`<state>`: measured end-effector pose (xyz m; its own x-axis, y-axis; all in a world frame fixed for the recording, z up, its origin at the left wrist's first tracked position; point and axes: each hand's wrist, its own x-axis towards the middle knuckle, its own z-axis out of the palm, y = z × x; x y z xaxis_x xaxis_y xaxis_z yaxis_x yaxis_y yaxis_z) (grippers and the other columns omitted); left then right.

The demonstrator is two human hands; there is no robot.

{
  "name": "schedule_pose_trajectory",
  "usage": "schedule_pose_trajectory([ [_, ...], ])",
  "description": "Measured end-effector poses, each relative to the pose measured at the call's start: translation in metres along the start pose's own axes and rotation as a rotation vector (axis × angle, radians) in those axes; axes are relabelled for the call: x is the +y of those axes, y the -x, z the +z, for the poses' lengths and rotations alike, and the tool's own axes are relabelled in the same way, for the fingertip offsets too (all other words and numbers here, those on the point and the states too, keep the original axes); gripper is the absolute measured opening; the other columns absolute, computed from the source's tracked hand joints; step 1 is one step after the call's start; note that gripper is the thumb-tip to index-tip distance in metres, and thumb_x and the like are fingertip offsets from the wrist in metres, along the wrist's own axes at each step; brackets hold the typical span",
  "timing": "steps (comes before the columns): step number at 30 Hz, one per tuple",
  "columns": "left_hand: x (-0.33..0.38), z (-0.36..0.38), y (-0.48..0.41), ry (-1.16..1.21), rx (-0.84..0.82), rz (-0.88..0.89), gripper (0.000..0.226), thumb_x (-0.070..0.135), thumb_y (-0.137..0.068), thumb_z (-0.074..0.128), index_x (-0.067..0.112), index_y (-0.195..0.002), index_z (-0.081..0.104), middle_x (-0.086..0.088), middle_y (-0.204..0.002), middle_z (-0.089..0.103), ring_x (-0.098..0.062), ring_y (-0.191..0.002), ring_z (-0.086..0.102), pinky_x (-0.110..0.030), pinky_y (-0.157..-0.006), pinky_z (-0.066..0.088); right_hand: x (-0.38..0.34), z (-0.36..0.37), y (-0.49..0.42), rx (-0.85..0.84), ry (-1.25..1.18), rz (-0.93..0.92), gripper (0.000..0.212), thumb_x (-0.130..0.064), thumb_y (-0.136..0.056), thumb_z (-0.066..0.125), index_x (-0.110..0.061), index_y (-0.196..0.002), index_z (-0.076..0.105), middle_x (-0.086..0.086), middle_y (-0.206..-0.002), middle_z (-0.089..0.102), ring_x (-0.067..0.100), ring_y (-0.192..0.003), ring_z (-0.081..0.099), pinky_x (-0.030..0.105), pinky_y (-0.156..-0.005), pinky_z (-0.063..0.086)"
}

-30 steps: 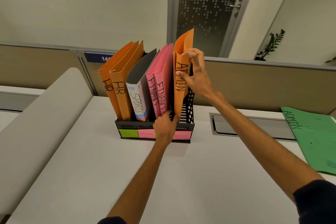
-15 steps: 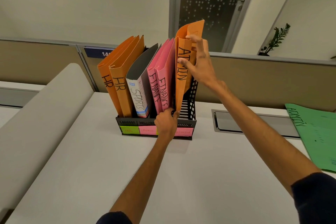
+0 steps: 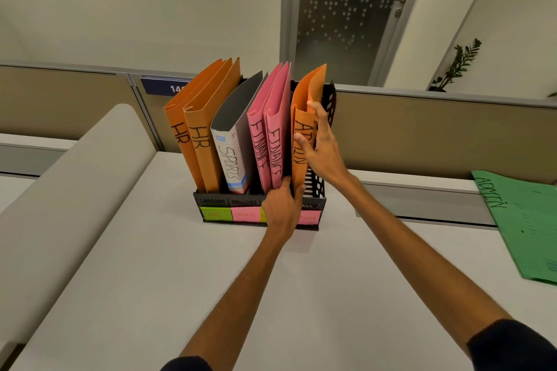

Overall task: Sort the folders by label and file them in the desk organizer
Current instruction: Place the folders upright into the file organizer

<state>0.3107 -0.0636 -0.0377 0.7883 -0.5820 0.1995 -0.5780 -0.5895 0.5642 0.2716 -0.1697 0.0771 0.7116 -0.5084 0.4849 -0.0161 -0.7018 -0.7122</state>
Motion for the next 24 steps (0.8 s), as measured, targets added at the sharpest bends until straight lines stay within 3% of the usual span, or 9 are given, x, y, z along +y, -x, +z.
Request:
schedule_pose_trajectory([
  [4,0.002,-0.005,0.003,0.019,0.004,0.013,0.039,0.052,-0.098,0.044,0.023,-0.122,0.053,-0.003,-0.100,0.070,-0.025,-0.090,0.067,-0.036,-0.073,0.051,-0.009,-0.006,0.006,-0.029,-0.020,-0.016,0.055,-0.021,-0.097,0.055,-0.037,-0.136,0.020,0.009,-0.137,0.047,0.021,-0.117,0.059,0.045,-0.096,0.054],
  [6,0.005,-0.006,0.005,0.037,0.049,0.021,0.033,0.050,-0.097,0.047,0.023,-0.113,0.057,0.000,-0.097,0.070,-0.022,-0.087,0.067,-0.032,-0.068,0.046,-0.012,-0.008,0.012,-0.017,-0.014,-0.051,0.046,-0.019,-0.099,0.052,-0.028,-0.135,0.026,0.009,-0.133,0.050,0.019,-0.113,0.060,0.045,-0.094,0.055],
  [9,0.011,-0.010,0.008,0.050,0.137,0.028,0.034,0.052,-0.093,0.054,0.023,-0.106,0.064,0.004,-0.098,0.070,-0.016,-0.087,0.065,-0.028,-0.067,0.044,-0.019,-0.005,0.015,0.151,-0.001,-0.104,0.031,-0.019,-0.101,0.048,-0.010,-0.130,0.042,0.009,-0.124,0.058,0.020,-0.105,0.065,0.045,-0.087,0.058],
  [12,0.014,-0.014,0.008,0.057,0.159,0.015,0.032,0.048,-0.090,0.058,0.021,-0.106,0.063,0.003,-0.097,0.070,-0.017,-0.087,0.066,-0.032,-0.069,0.050,-0.027,-0.005,0.011,0.243,-0.035,-0.023,0.032,-0.023,-0.100,0.049,-0.010,-0.129,0.046,0.006,-0.120,0.062,0.017,-0.104,0.066,0.044,-0.088,0.057],
  [17,0.013,-0.020,0.004,-0.019,0.131,0.023,0.021,0.038,-0.096,0.054,0.018,-0.097,0.062,0.001,-0.083,0.071,-0.021,-0.071,0.067,-0.026,-0.058,0.037,-0.026,-0.008,0.006,0.044,0.024,0.032,0.052,-0.028,-0.100,0.049,-0.018,-0.147,0.032,0.006,-0.149,0.041,0.022,-0.129,0.051,0.045,-0.104,0.047],
  [21,0.014,-0.021,0.005,-0.078,0.107,0.055,0.023,0.034,-0.099,0.049,0.015,-0.096,0.062,-0.002,-0.085,0.072,-0.024,-0.070,0.066,-0.028,-0.059,0.038,-0.029,-0.007,0.004,-0.066,0.112,-0.072,0.065,-0.042,-0.094,0.057,-0.025,-0.150,0.028,0.009,-0.149,0.036,0.026,-0.129,0.049,0.042,-0.099,0.047],
  [24,0.016,-0.022,0.005,-0.066,0.112,0.056,0.024,0.034,-0.101,0.048,0.014,-0.099,0.061,-0.003,-0.089,0.072,-0.024,-0.073,0.066,-0.029,-0.061,0.038,-0.030,-0.002,0.003,-0.096,0.120,-0.029,0.066,-0.027,-0.093,0.059,-0.027,-0.150,0.026,0.008,-0.142,0.046,0.026,-0.120,0.057,0.048,-0.099,0.050],
])
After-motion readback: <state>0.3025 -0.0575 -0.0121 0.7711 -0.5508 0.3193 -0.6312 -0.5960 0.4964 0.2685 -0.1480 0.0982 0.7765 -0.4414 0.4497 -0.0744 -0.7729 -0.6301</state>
